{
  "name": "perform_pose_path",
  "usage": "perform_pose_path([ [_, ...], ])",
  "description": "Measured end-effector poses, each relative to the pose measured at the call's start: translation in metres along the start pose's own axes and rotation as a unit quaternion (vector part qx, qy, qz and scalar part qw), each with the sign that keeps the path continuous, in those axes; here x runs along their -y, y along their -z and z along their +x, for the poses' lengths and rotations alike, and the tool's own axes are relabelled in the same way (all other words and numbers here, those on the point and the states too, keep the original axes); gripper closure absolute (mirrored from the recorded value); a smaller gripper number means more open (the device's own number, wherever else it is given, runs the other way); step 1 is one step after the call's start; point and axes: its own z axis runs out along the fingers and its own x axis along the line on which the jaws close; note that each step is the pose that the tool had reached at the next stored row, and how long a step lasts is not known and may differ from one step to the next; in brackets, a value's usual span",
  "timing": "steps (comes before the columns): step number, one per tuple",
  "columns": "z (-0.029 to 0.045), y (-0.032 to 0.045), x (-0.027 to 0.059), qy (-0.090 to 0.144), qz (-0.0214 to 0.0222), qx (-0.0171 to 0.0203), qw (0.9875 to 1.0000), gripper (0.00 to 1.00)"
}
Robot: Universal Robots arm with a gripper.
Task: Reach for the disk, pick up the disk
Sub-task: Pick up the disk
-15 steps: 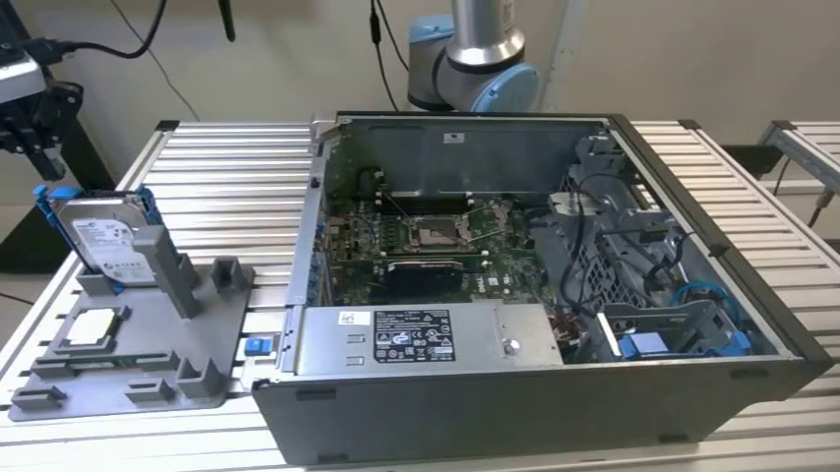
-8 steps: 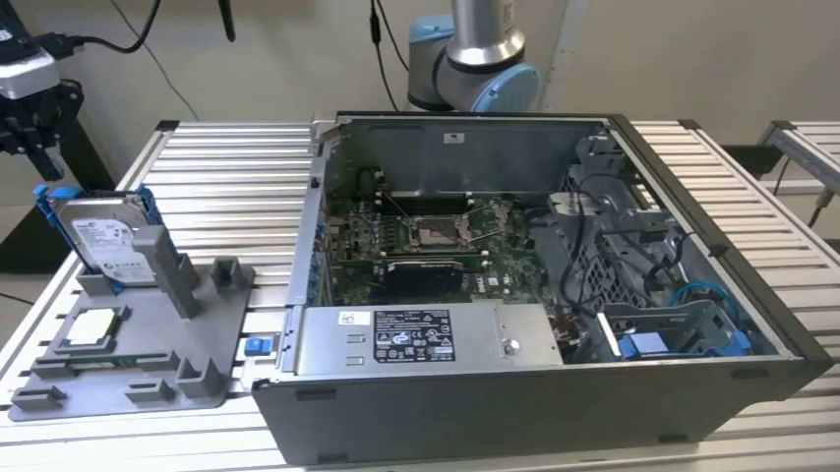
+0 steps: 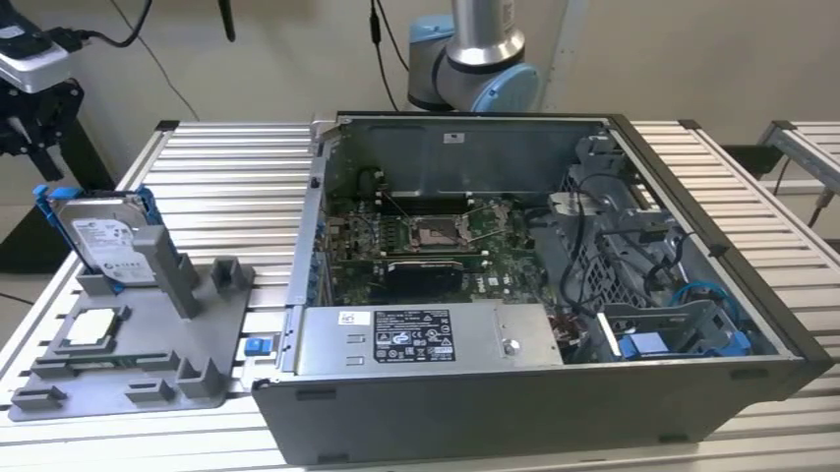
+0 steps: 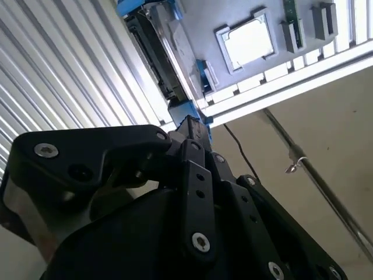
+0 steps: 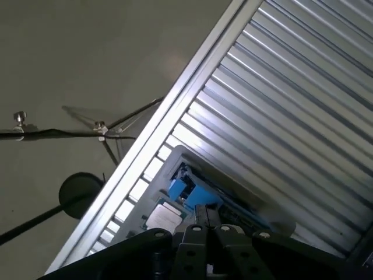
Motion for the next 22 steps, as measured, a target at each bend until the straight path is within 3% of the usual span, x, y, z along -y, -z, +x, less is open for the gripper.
perform_pose_path([
  [6,0.0,0.0,0.0,0.054,0.0001,-0.0012,0.9985,1.0],
  [11,0.0,0.0,0.0,0.1,0.0008,-0.0016,0.995,1.0],
  [17,0.0,-0.0003,0.0,0.154,0.001,-0.0025,0.988,1.0],
  [22,0.0,-0.0005,0.0,0.199,0.0011,-0.0035,0.98,1.0],
])
